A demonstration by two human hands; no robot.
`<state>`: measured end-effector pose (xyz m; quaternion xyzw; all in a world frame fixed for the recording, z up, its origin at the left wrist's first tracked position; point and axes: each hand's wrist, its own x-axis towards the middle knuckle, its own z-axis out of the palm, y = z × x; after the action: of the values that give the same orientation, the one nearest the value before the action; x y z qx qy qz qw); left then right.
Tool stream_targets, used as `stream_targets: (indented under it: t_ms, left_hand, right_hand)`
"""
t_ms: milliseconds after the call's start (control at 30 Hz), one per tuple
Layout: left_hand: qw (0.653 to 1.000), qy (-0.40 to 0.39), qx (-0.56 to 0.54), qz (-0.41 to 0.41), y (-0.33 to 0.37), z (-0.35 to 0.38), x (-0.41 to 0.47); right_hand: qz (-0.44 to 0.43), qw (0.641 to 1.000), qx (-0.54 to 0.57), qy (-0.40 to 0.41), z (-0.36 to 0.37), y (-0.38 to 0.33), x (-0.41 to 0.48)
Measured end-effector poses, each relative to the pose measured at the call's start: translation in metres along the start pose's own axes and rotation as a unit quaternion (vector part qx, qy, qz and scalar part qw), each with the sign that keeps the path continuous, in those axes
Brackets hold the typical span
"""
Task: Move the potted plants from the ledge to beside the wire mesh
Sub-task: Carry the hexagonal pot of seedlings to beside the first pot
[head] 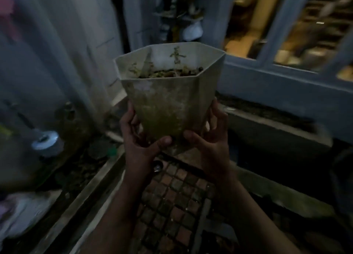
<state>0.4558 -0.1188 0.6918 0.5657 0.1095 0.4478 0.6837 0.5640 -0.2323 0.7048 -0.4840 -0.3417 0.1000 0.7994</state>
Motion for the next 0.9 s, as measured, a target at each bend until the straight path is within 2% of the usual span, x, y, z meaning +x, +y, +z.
stream_targets:
  t_ms: [167, 267, 400, 700, 900]
  left_hand:
    - [0.981, -0.187, -0.055, -0.013, 0.013, 0.026, -0.027]
    - [0.958, -0.275, -0.081, -0.032, 0.027, 0.055, -0.053]
    - [0.919, -0.363, -0.134, -0.080, 0.040, 0.098, -0.099]
    - [0.807, -0.532, -0.209, -0.149, 0.061, 0.192, -0.234]
    - [0.740, -0.620, -0.216, -0.145, 0.089, 0.250, -0.354]
  right_hand:
    - [-0.057, 0.976, -0.135, 0.159, -0.017, -0.058, -0.073]
    - [-0.081, 0.955, -0.158, 0.239, -0.024, -0.096, -0.118]
    - [-0.115, 0.915, -0.202, 0.329, -0.039, -0.150, -0.177]
    - [-0.181, 0.789, -0.304, 0.502, -0.074, -0.246, -0.322]
    - [-0.184, 0.723, -0.328, 0.580, -0.108, -0.306, -0.429]
